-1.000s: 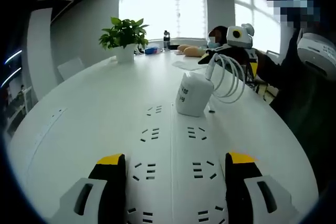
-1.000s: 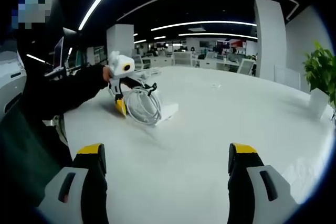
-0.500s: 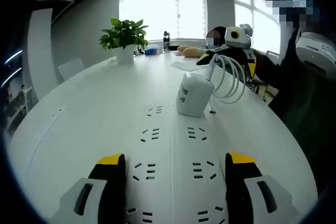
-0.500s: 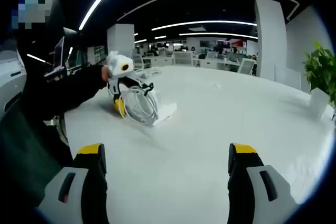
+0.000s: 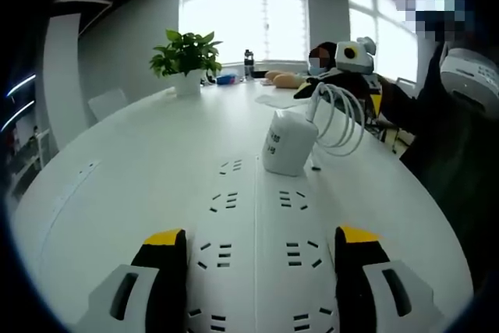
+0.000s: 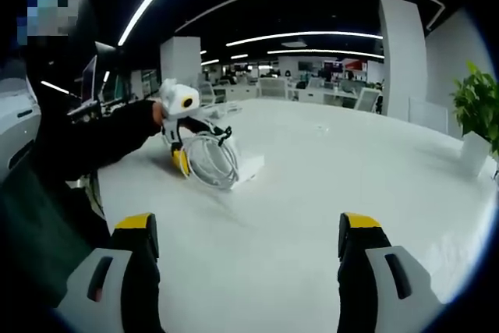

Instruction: Straighten the power strip on the desk, plug the charger into it

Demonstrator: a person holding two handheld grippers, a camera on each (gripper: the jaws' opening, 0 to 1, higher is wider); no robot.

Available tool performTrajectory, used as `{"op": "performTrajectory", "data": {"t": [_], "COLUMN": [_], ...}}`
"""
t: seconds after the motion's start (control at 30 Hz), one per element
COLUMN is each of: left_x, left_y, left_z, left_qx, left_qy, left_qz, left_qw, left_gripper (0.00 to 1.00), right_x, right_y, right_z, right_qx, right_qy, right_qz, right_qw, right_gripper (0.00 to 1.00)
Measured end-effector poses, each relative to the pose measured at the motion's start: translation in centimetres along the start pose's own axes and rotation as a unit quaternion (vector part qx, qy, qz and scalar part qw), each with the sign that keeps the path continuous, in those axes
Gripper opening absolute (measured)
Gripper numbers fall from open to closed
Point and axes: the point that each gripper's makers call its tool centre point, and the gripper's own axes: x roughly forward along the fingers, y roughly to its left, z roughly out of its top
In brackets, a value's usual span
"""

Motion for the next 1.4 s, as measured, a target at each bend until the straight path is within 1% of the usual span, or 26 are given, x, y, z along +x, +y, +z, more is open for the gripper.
{"op": "performTrajectory", "data": {"t": [0.13,0.2,0.23,0.3,0.4,0.5,0.57,0.6,0.7,0.83,1.0,1.1,1.17,1.23,1.4], "left_x": [0.0,0.0,0.0,0.1,0.2,0.6,0.7,0.7,0.9,0.8,0.1,-0.2,-0.6,-1.1,-1.8], "left_y": [0.1,0.1,0.1,0.3,0.4,0.5,0.6,0.5,0.6,0.9,1.0,0.9,0.9,0.7,0.0], "left_z": [-0.1,-0.4,-1.0,-1.3,-1.8,-2.0,-1.9,-1.8,-1.6,-1.3,0.1,0.7,0.9,1.3,1.6], "left_qx": [-0.006,-0.008,-0.011,-0.011,-0.022,-0.023,-0.019,-0.016,-0.002,0.001,-0.014,-0.012,-0.008,-0.008,-0.003], "left_qy": [0.002,0.006,0.006,0.002,-0.001,-0.004,-0.004,-0.002,-0.001,-0.001,-0.029,-0.034,-0.033,-0.037,-0.043], "left_qz": [0.006,0.013,0.017,0.019,0.021,0.024,0.026,0.027,0.030,0.034,0.043,0.045,0.053,0.060,0.069], "left_qw": [1.0000,0.9999,0.9998,0.9998,0.9995,0.9994,0.9995,0.9995,0.9996,0.9994,0.9986,0.9983,0.9980,0.9975,0.9967], "left_gripper": [0.80,0.85,0.86,0.88,0.91,0.93,0.98,0.99,0.99,0.99,0.99,0.99,0.99,0.99,0.99], "right_x": [0.1,0.1,0.1,0.2,0.3,0.4,0.4,0.4,0.4,0.4,0.4,0.5,0.6,0.6,0.8], "right_y": [-0.1,-0.2,-0.2,-0.3,-0.2,-0.2,-0.2,-0.2,-0.2,-0.2,-0.2,-0.1,0.0,0.0,0.1], "right_z": [-0.1,-0.1,-0.1,-0.2,-0.3,-0.2,-0.2,-0.2,-0.1,-0.1,-0.1,-0.1,-0.1,0.0,0.0], "right_qx": [-0.003,-0.002,-0.002,-0.003,-0.002,-0.002,-0.002,-0.003,-0.003,-0.004,-0.003,-0.003,-0.004,-0.004,-0.003], "right_qy": [0.002,0.002,0.003,0.003,0.004,0.003,0.003,0.003,0.002,0.003,0.002,0.002,0.002,0.001,-0.001], "right_qz": [-0.002,-0.003,-0.003,-0.003,-0.001,0.000,0.000,0.000,0.000,0.001,0.002,0.004,0.005,0.006,0.008], "right_qw": [1.0000,1.0000,1.0000,1.0000,1.0000,1.0000,1.0000,1.0000,1.0000,1.0000,1.0000,1.0000,1.0000,1.0000,1.0000], "right_gripper": [0.95,0.95,0.95,0.95,0.95,0.95,0.95,0.95,0.95,0.95,0.95,0.95,0.95,0.95,0.95]}}
